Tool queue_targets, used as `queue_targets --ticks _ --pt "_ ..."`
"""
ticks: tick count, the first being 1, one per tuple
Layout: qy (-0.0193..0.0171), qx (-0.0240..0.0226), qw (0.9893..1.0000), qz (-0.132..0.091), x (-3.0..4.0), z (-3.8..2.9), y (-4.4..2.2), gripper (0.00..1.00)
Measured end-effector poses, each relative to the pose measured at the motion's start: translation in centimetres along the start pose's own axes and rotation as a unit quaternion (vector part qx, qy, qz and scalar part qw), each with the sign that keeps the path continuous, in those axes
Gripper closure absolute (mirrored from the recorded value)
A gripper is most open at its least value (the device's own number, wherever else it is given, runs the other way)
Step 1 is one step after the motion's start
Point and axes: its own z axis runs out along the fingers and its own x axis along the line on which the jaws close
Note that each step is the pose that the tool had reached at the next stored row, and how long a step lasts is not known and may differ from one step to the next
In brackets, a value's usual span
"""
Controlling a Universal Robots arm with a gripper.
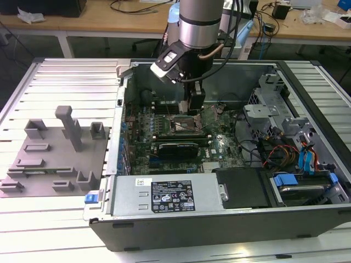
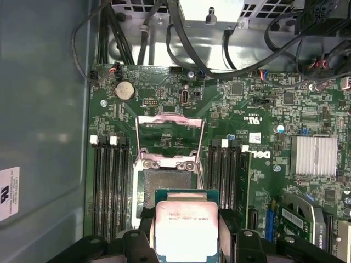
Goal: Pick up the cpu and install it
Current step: 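Place the cpu into insertion slot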
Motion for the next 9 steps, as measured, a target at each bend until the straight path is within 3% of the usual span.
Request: queue_targets --ticks 4,9 --pt "0.0002 -0.0001 1.0 0.0 0.0 0.26 -0.01 0.45" --pt "0.0 0.0 1.0 -0.001 0.0 1.23 -0.03 0.45"
